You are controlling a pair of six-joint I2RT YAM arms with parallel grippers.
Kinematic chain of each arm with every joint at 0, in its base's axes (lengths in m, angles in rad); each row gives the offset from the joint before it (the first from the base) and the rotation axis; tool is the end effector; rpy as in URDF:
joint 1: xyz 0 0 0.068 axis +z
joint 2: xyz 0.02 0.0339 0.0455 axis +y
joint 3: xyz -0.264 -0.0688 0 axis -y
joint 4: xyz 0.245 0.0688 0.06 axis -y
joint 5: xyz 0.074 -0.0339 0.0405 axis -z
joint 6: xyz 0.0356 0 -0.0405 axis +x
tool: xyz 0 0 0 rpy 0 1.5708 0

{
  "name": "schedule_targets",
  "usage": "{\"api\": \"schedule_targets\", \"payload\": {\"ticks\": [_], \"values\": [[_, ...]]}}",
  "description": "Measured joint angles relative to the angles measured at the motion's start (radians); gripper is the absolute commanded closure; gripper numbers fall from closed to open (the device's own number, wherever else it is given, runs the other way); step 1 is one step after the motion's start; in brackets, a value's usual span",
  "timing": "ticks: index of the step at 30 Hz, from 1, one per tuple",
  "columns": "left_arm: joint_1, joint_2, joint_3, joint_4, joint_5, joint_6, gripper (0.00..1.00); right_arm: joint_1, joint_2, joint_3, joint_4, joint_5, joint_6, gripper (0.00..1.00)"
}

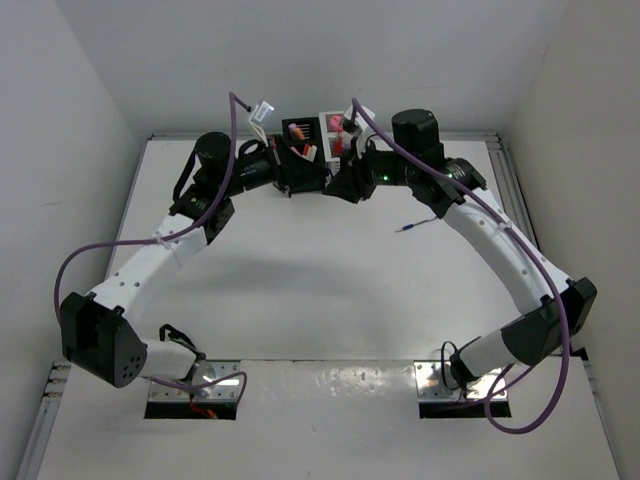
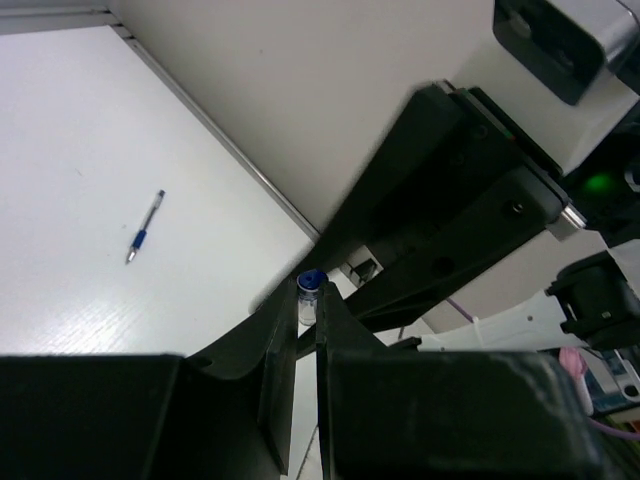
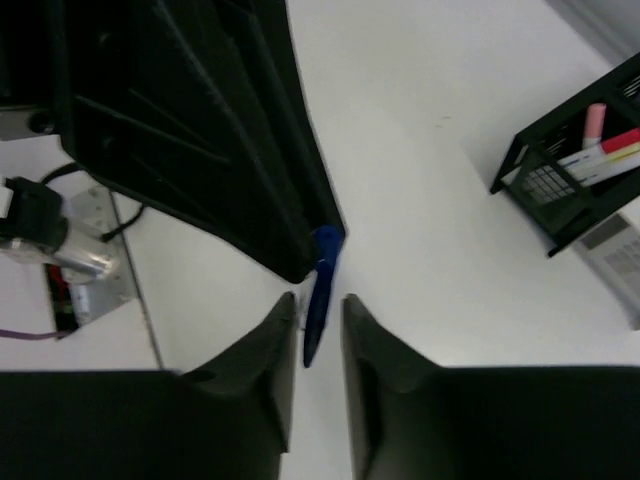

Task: Sort the stationery into containers
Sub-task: Pick up the pen cap from the center of the board.

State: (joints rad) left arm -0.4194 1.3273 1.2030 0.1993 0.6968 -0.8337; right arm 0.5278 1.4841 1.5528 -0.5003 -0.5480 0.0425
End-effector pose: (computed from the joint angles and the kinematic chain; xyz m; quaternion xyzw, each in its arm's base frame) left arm 0.2719 -0.1463 0.4065 0.1135 0.6770 -0.5921 0.4220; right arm 0.2777 0.1834 0.4095 -0.3364 0.7519 0.3647 0.4341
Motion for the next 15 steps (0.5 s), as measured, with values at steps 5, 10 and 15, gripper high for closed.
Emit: {"api": "schedule_targets", "payload": {"ticks": [5, 10, 15], "values": [[0.0, 0.0, -0.002, 0.001, -0.006, 0.003, 0.89, 0.001, 0.002, -0.001, -0.002, -0.014, -0.012, 1.0], [0.002, 0.0, -0.002, -0.016, -0.002, 0.035, 0.39, -0.003, -0.012, -0.035, 0.02, -0.021, -0.016, 1.0], [0.036, -0.004, 0.025, -0.153, -0.001, 0.166, 0.0, -0.021, -0.033, -0.062, 0.016, -0.035, -0.042, 1.0]]}}
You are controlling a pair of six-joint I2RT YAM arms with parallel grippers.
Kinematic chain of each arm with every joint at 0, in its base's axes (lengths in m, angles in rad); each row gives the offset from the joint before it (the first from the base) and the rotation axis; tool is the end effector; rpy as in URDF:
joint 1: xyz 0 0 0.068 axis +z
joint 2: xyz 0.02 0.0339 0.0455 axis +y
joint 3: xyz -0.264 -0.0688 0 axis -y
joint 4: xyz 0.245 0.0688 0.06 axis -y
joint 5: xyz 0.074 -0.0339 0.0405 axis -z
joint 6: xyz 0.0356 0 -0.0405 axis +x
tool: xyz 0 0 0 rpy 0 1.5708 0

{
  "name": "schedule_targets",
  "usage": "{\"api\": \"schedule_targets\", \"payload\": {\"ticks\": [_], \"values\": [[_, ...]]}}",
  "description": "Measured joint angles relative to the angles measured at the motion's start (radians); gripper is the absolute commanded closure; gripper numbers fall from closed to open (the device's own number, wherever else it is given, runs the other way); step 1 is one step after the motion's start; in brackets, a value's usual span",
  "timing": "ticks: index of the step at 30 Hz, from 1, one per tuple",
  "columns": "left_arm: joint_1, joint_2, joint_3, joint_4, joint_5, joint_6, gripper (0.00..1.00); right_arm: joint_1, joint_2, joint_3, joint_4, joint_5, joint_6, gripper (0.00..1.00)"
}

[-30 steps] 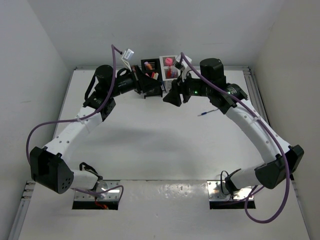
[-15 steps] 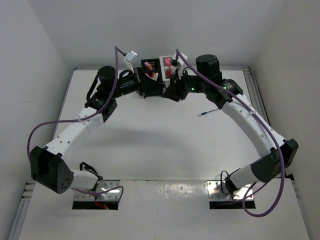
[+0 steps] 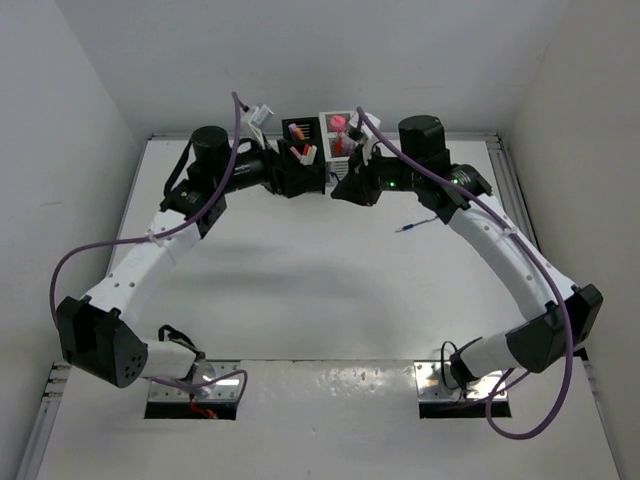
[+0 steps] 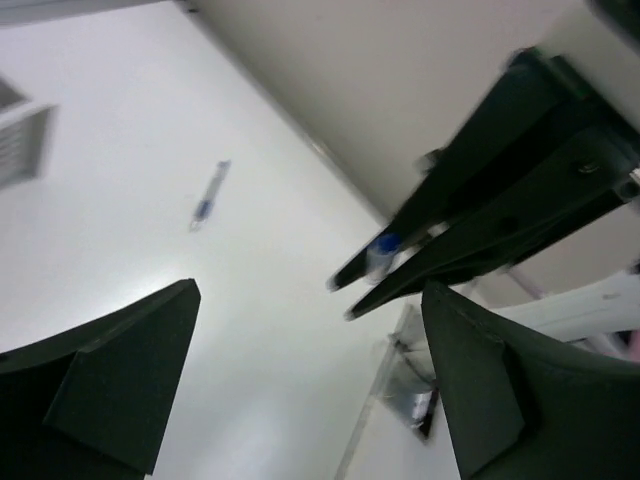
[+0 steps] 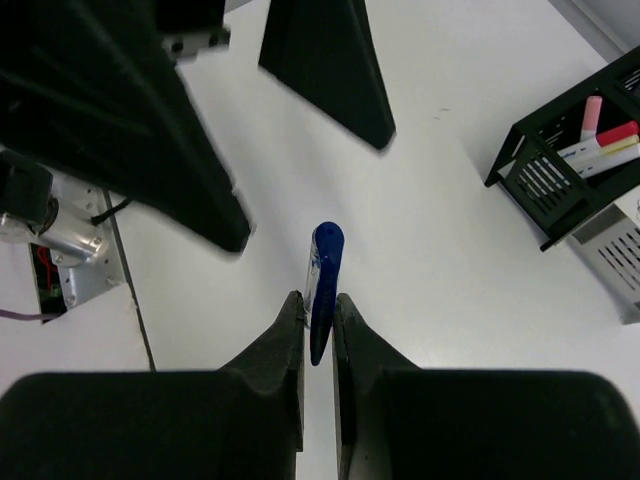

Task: Sort the stationery into containers
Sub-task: Pick up the pen cap from the center of the board.

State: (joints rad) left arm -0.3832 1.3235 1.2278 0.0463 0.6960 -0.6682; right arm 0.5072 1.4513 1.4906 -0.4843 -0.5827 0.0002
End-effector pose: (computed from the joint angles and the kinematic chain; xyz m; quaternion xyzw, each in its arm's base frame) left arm 0.2754 -0.1356 0.4008 0.1360 0.7074 -0.5389 0.4366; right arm 0.2742 0.1748 0.4005 -0.3515 0.7457 0.3634 0.4338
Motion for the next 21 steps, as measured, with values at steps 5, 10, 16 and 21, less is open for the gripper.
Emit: {"api": "schedule_targets", "payload": {"ticks": [5, 10, 16, 21], "values": [[0.05, -0.016, 0.13, -0.249, -0.034, 0.393, 0.0, -0.023, -0.038, -0.028, -0.037, -0.025, -0.03, 1.0], [0.034, -0.166, 0.14, -0.471, -0.032, 0.977, 0.03, -0.035, -0.052, -0.053, -0.087, -0.099, -0.018, 1.0], [-0.049, -0.309, 0.091, -0.658, 0.017, 1.508, 0.28, 0.019, -0.034, -0.068, -0.183, -0.206, 0.035, 1.0], [-0.132, -0.357, -0.039, -0.709, 0.017, 1.753, 0.43, 0.073, 0.043, -0.012, -0.259, -0.3, 0.084, 1.0]]}}
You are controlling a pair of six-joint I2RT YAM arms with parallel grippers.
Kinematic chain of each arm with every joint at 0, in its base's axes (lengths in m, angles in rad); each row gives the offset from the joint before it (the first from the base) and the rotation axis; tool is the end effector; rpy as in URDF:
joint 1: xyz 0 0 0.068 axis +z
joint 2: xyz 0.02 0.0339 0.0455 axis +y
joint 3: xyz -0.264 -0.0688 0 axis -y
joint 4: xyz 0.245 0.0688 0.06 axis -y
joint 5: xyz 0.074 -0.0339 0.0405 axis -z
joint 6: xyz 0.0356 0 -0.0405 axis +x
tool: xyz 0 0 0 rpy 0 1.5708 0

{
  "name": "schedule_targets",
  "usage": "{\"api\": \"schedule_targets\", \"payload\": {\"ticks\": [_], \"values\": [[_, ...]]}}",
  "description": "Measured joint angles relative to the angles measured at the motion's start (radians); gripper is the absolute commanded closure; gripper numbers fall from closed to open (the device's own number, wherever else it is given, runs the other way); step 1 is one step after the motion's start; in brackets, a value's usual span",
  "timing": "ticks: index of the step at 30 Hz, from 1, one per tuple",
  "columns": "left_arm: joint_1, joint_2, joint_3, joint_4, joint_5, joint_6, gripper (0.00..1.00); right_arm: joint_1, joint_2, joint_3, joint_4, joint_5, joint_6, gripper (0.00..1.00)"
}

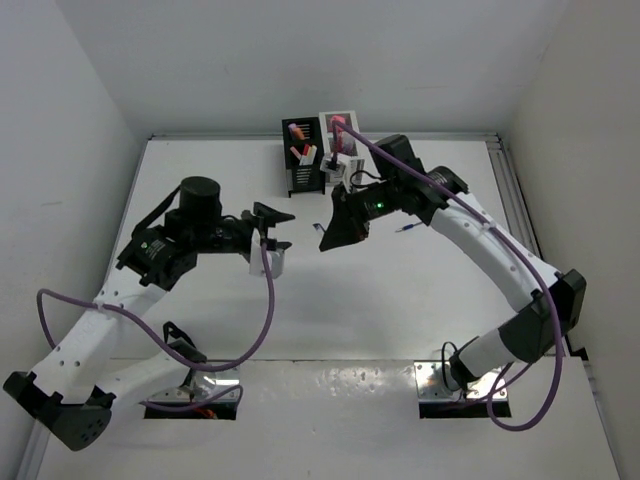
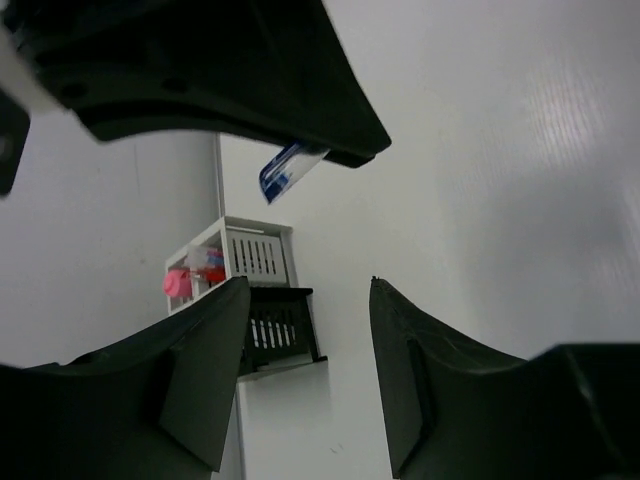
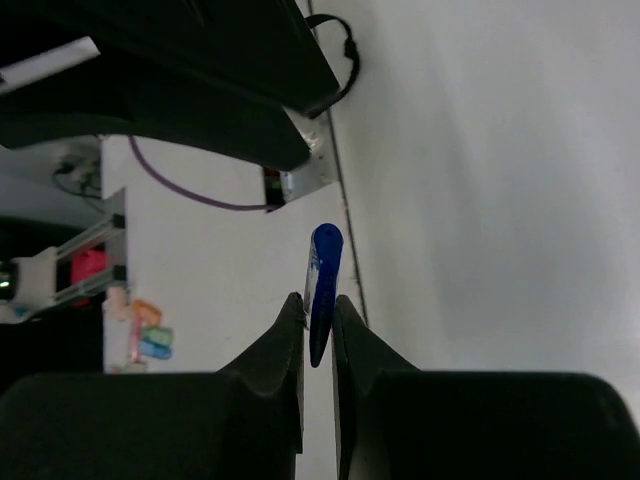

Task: Sort the stationery into containers
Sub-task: Pick up the pen cap from the center of the board.

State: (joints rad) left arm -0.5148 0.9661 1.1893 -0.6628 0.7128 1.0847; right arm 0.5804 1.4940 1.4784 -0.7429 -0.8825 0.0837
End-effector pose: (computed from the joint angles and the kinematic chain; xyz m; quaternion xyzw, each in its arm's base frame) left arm 0.1512 -0.1123 0.4005 0.6978 0.4173 -0.1415 0.5648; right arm 0.2490 0.1962 0.3664 -0.3677 0.7637 0.4873 0.2098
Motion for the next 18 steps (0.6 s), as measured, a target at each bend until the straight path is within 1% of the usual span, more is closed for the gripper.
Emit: {"api": "schedule_targets", "payload": {"ticks": [3, 5, 12, 18], "values": [[-0.05, 0.014, -0.021, -0.009, -0.028, 0.086, 0.44, 0.017, 0.037, 0.016, -0.023, -0.046, 0.042, 1.0], [-0.077, 0.016, -0.032, 0.005, -0.051, 0.114, 0.44, 0.023, 0.054, 0.017, -0.027, -0.069, 0.071, 1.0], [-0.159, 0.015, -0.064, 0.051, -0.125, 0.174, 0.43, 0.033, 0.079, 0.017, -0.018, -0.12, 0.158, 1.0], [-0.201, 0.015, -0.072, 0.066, -0.158, 0.202, 0.43, 0.038, 0.114, 0.026, 0.002, -0.146, 0.205, 1.0]]}}
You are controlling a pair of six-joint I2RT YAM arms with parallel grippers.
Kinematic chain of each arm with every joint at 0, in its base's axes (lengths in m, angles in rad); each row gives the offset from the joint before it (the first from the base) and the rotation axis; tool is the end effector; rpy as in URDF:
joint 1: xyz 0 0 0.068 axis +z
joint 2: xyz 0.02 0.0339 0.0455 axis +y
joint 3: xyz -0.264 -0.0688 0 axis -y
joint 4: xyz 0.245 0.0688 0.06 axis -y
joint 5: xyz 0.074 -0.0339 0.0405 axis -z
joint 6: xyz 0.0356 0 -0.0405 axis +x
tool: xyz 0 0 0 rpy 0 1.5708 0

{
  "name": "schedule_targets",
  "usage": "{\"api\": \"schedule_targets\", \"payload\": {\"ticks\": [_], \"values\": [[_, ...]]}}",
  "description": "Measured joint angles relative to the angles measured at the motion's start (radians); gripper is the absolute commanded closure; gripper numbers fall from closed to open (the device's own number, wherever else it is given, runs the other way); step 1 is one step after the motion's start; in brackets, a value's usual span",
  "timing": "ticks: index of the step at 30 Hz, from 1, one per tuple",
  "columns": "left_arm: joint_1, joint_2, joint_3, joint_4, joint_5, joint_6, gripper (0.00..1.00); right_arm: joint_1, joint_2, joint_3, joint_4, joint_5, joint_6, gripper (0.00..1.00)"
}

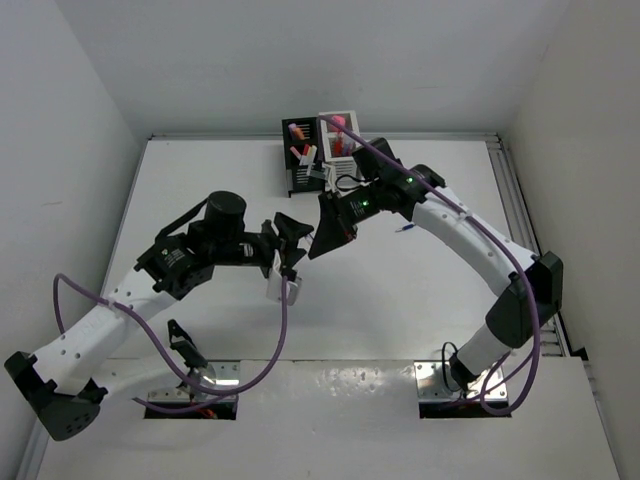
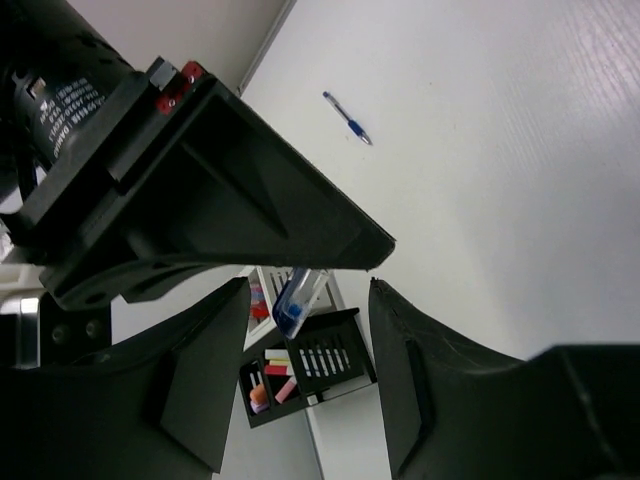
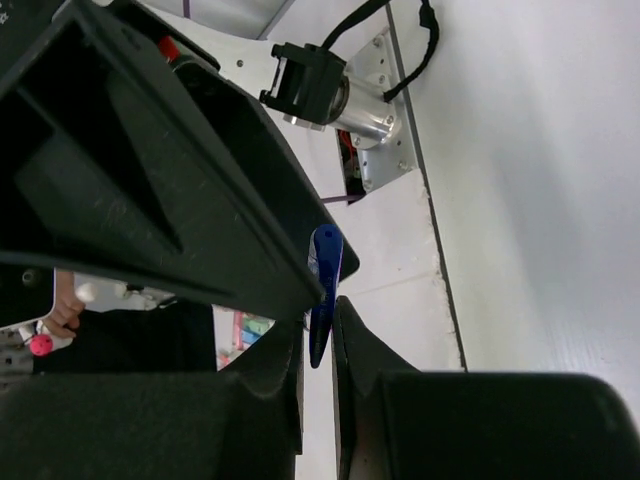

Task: Sort the stationery into containers
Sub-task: Pick up the pen cap from the center of the board.

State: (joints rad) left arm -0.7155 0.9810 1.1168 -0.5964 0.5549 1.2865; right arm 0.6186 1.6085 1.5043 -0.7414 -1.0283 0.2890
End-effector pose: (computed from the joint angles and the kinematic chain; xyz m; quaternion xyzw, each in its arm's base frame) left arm 0.1395 -0.1461 0.3792 0.7661 0.3194 -0.0806 0.5519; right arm 0.2602 0.2227 0.3424 -0.3056 0.7744 0.5487 0.0760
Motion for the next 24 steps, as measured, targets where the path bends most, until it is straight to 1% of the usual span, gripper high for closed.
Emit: {"api": "schedule_targets", "payload": {"ticks": [3, 6, 9, 12, 15, 20, 22, 24], "values": [[-0.015, 0.0, -0.007, 0.01, -0.009, 0.01, 0.45, 0.007, 0.01, 0.0, 0.006, -0.007, 0.019, 1.0], [-0.03, -0.002, -0.011, 0.015, -0.029, 0.026, 0.5, 0.01, 0.011, 0.0, 0.008, -0.02, 0.039, 1.0], [-0.043, -0.002, -0.011, 0.018, -0.051, 0.049, 0.56, 0.01, 0.011, 0.0, 0.008, -0.031, 0.058, 1.0], [-0.055, -0.003, -0.019, 0.024, -0.073, 0.068, 0.66, 0.01, 0.011, 0.0, 0.012, -0.044, 0.077, 1.0], [-0.063, -0.011, -0.03, 0.037, -0.091, 0.084, 0.72, 0.011, 0.011, -0.005, 0.024, -0.053, 0.102, 1.0], [-0.073, -0.039, -0.056, 0.046, -0.12, 0.095, 0.76, 0.01, 0.011, -0.042, 0.11, -0.103, 0.212, 1.0], [-0.076, -0.05, -0.068, 0.053, -0.13, 0.095, 0.76, 0.01, 0.014, -0.068, 0.167, -0.132, 0.278, 1.0], [-0.077, -0.065, -0.086, 0.065, -0.142, 0.097, 0.73, 0.008, 0.017, -0.094, 0.232, -0.158, 0.35, 1.0]]}}
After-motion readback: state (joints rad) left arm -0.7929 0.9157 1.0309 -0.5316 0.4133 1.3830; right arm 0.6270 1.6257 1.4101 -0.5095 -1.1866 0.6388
